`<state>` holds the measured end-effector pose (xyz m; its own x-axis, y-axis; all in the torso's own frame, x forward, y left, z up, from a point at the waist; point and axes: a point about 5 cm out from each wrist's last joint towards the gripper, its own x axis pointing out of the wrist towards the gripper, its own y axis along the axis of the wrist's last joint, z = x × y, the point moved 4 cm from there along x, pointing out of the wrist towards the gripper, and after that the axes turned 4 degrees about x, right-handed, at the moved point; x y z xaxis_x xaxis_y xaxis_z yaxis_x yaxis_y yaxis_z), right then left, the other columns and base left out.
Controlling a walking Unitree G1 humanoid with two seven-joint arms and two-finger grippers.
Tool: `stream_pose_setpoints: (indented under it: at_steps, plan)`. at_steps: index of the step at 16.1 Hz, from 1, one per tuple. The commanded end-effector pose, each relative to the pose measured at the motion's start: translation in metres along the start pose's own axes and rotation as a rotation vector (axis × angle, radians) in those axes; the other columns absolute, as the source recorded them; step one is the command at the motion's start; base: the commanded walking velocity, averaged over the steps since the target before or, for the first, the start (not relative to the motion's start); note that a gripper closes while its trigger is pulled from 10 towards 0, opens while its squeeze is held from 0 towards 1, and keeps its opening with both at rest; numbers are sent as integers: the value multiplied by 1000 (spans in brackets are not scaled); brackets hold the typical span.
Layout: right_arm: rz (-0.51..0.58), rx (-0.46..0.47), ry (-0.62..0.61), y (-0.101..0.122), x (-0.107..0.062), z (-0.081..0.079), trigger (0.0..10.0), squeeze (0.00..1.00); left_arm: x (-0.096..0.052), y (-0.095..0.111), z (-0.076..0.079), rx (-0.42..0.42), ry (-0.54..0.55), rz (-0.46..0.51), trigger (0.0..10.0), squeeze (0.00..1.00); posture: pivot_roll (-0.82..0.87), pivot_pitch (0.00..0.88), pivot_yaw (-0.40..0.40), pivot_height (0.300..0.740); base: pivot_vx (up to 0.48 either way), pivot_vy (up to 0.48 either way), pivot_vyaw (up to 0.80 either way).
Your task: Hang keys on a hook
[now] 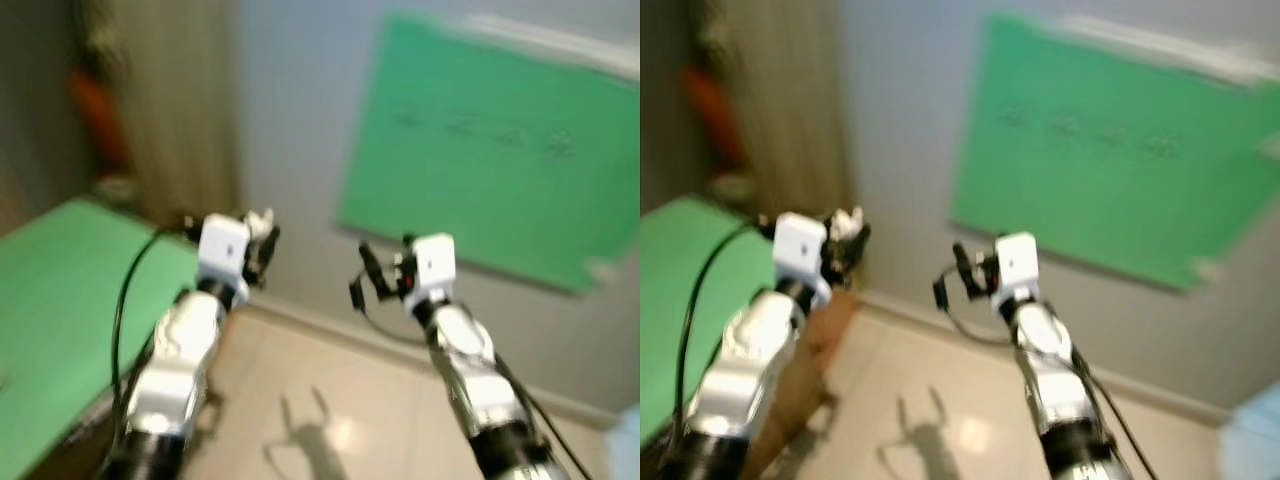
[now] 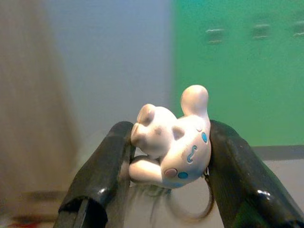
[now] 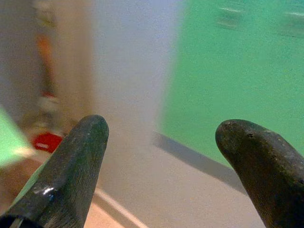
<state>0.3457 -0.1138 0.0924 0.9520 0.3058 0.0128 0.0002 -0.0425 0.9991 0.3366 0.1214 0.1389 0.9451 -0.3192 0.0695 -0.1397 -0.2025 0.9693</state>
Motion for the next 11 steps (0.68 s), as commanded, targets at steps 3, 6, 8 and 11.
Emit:
stream_pose_setpoints:
  at_steps: [3, 6, 8, 11]
  plan:
    - [0, -2, -16, 1, 0, 5, 10000, 0, 1, 4, 3, 4, -13, 17, 0, 0, 52, 0, -71, 740, 296, -374, -590]
    - [1, -6, -11, 1, 0, 5, 10000, 0, 1, 3, -3, -2, 14, 8, 0, 0, 54, 0, -72, 740, 336, -339, 0]
    - [5, -4, -10, 2, 0, 5, 10000, 0, 1, 1, -4, -2, 19, -4, 0, 0, 52, 0, -70, 740, 452, 0, 0]
    - [3, -6, -10, 1, 0, 3, 10000, 0, 2, 1, -6, -2, 25, -4, 0, 0, 50, 0, -66, 740, 472, 0, 0]
